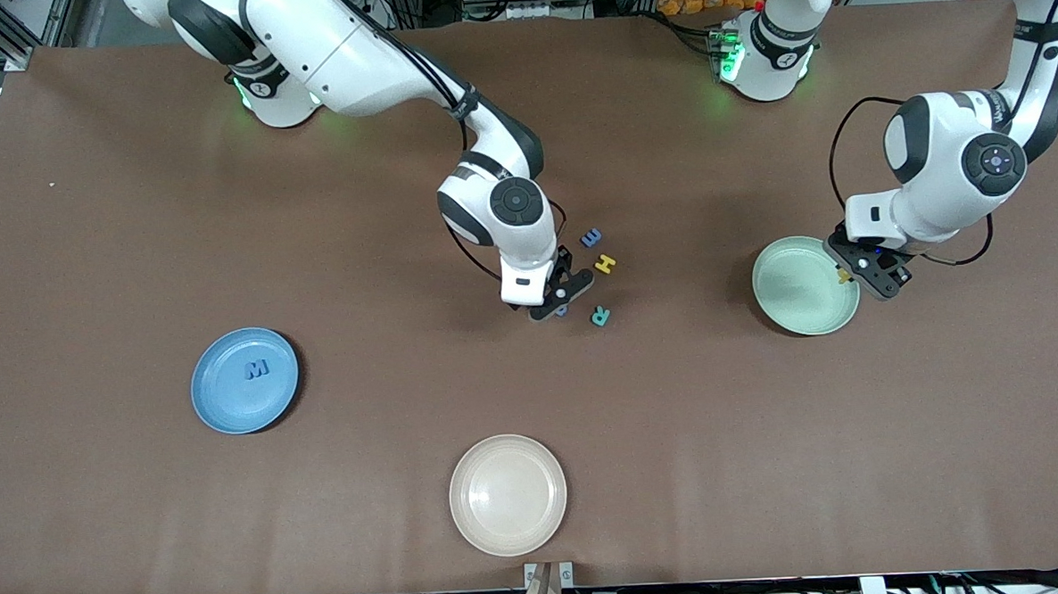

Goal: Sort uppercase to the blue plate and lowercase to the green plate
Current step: 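Drop the h on the green plate while the right gripper reaches the a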

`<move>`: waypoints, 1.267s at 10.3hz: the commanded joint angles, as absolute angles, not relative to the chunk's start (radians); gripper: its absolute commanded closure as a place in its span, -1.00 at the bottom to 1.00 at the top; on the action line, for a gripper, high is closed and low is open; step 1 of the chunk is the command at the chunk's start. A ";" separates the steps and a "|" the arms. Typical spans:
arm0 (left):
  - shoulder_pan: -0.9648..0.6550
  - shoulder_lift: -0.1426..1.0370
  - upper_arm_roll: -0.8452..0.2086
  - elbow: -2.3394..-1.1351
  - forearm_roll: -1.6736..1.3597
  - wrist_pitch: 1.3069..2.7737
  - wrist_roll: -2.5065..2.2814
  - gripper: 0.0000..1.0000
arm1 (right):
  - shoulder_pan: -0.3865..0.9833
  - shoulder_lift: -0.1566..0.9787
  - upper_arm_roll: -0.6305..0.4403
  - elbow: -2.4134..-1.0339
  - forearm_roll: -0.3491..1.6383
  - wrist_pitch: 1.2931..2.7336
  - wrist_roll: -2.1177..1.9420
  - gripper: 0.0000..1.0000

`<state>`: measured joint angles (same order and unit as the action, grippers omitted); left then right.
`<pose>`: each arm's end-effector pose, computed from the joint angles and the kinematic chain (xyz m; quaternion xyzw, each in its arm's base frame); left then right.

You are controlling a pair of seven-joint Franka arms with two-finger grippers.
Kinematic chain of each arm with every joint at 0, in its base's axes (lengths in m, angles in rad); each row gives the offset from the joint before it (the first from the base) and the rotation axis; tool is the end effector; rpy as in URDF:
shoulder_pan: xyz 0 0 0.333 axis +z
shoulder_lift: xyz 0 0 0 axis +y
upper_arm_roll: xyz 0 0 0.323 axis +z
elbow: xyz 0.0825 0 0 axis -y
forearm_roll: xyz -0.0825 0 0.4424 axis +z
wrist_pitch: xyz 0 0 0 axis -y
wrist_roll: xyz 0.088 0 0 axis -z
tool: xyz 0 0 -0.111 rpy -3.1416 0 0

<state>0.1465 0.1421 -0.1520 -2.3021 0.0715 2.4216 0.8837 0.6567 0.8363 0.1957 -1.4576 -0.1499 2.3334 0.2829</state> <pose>0.5604 -0.0037 0.2429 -0.8910 0.4538 0.0146 0.0070 0.5306 0.5660 0.1589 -0.9544 -0.2968 -0.0155 0.0288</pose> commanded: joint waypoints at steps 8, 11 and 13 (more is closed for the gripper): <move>0.156 0.272 -0.156 -2.324 0.043 2.623 0.809 -0.08 | 0.652 0.884 0.190 -1.402 -0.201 2.319 0.253 -0.27; 0.152 0.252 -0.158 -2.319 0.043 2.622 0.733 -0.38 | 0.658 0.897 0.190 -1.384 -0.201 2.327 0.255 -0.23; 0.152 0.224 -0.179 -2.321 0.041 2.612 0.643 -0.44 | 0.658 0.899 0.192 -1.384 -0.201 2.330 0.255 -0.23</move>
